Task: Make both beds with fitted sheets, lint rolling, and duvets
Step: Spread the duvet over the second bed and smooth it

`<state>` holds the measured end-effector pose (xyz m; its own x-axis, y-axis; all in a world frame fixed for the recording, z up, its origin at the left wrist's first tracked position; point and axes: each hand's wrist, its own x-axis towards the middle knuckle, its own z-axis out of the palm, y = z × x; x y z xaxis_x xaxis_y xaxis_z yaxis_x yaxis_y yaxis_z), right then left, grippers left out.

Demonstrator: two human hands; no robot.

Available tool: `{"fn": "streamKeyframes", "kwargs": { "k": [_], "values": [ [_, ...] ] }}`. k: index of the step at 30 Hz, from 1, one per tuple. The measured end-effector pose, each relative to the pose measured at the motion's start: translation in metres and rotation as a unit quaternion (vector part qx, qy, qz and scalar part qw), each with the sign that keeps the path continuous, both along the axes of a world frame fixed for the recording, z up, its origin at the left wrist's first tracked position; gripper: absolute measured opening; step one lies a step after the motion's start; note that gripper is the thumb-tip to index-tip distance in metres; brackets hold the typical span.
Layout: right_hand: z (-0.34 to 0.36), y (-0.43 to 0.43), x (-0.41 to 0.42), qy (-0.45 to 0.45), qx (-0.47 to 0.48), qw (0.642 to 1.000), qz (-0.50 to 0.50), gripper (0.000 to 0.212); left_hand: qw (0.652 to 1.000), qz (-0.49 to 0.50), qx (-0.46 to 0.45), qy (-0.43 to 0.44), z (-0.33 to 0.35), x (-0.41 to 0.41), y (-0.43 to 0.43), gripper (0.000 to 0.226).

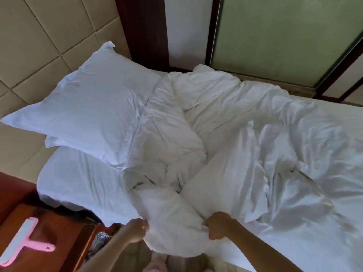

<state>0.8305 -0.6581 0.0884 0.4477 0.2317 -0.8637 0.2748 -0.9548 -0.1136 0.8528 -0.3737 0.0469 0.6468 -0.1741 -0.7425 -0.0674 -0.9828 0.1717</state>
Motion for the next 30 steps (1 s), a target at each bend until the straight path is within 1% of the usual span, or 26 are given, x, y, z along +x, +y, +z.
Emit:
{"fn": "streamKeyframes", "kwargs": {
  "k": [2, 3, 4, 5, 6, 7, 8, 9, 10, 11, 12, 13, 14, 15, 16, 18, 20, 21, 22, 23, 25, 26, 27, 28, 29, 30],
  "values": [
    [0.002, 0.01, -0.006, 0.075, 0.02, 0.994, -0.076, 0.046, 0.987, 0.125, 0.033, -0.095, 0.026, 0.043, 0.018, 0.036],
    [0.003, 0.018, -0.011, 0.101, 0.035, 0.987, -0.123, 0.05, 0.967, 0.183, 0.044, -0.172, 0.036, 0.063, 0.026, 0.034],
    [0.003, 0.029, -0.019, 0.126, 0.041, 0.978, -0.164, 0.052, 0.937, 0.23, 0.033, -0.261, 0.048, 0.08, 0.03, 0.032],
    [0.003, 0.04, -0.029, 0.146, 0.042, 0.968, -0.199, 0.053, 0.897, 0.271, -0.012, -0.348, 0.056, 0.092, 0.03, 0.031],
    [0.001, 0.051, -0.041, 0.138, 0.035, 0.964, -0.226, 0.051, 0.861, 0.275, -0.079, -0.421, 0.06, 0.102, 0.025, 0.033],
    [-0.001, 0.063, -0.051, 0.113, 0.031, 0.963, -0.244, 0.046, 0.851, 0.23, -0.126, -0.454, 0.062, 0.114, 0.02, 0.039],
    [0.002, 0.073, -0.06, 0.097, 0.028, 0.966, -0.238, 0.043, 0.881, 0.137, -0.131, -0.434, 0.061, 0.124, 0.014, 0.049],
    [0.001, 0.08, -0.065, 0.087, 0.027, 0.969, -0.228, 0.041, 0.922, 0.043, -0.106, -0.369, 0.055, 0.131, 0.006, 0.062],
    [0.001, 0.085, -0.063, 0.085, 0.023, 0.971, -0.223, 0.04, 0.957, -0.035, -0.049, -0.283, 0.045, 0.134, -0.003, 0.075],
    [-0.002, 0.086, -0.057, 0.08, 0.025, 0.969, -0.232, 0.039, 0.973, -0.092, 0.016, -0.211, 0.035, 0.135, -0.009, 0.086],
    [-0.005, 0.085, -0.047, 0.069, 0.043, 0.965, -0.251, 0.04, 0.977, -0.125, 0.071, -0.155, 0.024, 0.134, -0.012, 0.096],
    [-0.006, 0.082, -0.035, 0.063, 0.068, 0.957, -0.276, 0.039, 0.978, -0.137, 0.109, -0.117, 0.012, 0.13, -0.012, 0.102],
    [-0.004, 0.077, -0.021, 0.051, 0.09, 0.949, -0.297, 0.038, 0.975, -0.146, 0.138, -0.099, 0.002, 0.124, -0.01, 0.102],
    [-0.002, 0.07, -0.007, 0.025, 0.106, 0.941, -0.321, 0.035, 0.967, -0.164, 0.156, -0.112, -0.007, 0.117, -0.006, 0.093],
    [0.004, 0.063, 0.006, -0.007, 0.113, 0.928, -0.354, 0.033, 0.958, -0.184, 0.161, -0.151, -0.014, 0.112, 0.001, 0.08],
    [0.014, 0.048, 0.031, -0.069, 0.126, 0.897, -0.418, 0.028, 0.941, -0.212, 0.141, -0.221, -0.023, 0.107, 0.014, 0.048],
    [0.02, 0.042, 0.052, -0.096, 0.143, 0.866, -0.47, 0.027, 0.945, -0.202, 0.085, -0.242, -0.02, 0.105, 0.024, 0.033],
    [0.019, 0.042, 0.062, -0.096, 0.153, 0.847, -0.5, 0.029, 0.951, -0.172, 0.038, -0.254, -0.014, 0.107, 0.027, 0.028],
    [0.018, 0.047, 0.071, -0.08, 0.168, 0.814, -0.55, 0.033, 0.954, -0.121, -0.021, -0.275, -0.006, 0.111, 0.031, 0.022],
    [0.015, 0.053, 0.079, -0.038, 0.179, 0.768, -0.614, 0.039, 0.95, -0.056, -0.086, -0.296, 0.004, 0.115, 0.036, 0.016],
    [0.015, 0.073, 0.088, 0.053, 0.202, 0.659, -0.723, 0.065, 0.929, 0.058, -0.19, -0.311, 0.025, 0.123, 0.049, 0.015],
    [0.017, 0.084, 0.092, 0.094, 0.215, 0.61, -0.757, 0.076, 0.919, 0.083, -0.237, -0.303, 0.037, 0.124, 0.056, 0.018],
    [0.017, 0.096, 0.097, 0.132, 0.243, 0.547, -0.79, 0.083, 0.91, 0.094, -0.282, -0.288, 0.049, 0.121, 0.062, 0.022],
    [0.019, 0.108, 0.103, 0.148, 0.293, 0.471, -0.818, 0.079, 0.899, 0.105, -0.324, -0.274, 0.062, 0.114, 0.068, 0.027],
    [0.022, 0.121, 0.11, 0.153, 0.347, 0.386, -0.841, 0.069, 0.889, 0.128, -0.359, -0.254, 0.072, 0.104, 0.074, 0.031],
    [0.026, 0.134, 0.119, 0.132, 0.382, 0.318, -0.858, 0.054, 0.88, 0.163, -0.39, -0.218, 0.084, 0.094, 0.079, 0.034]
  ]
}}
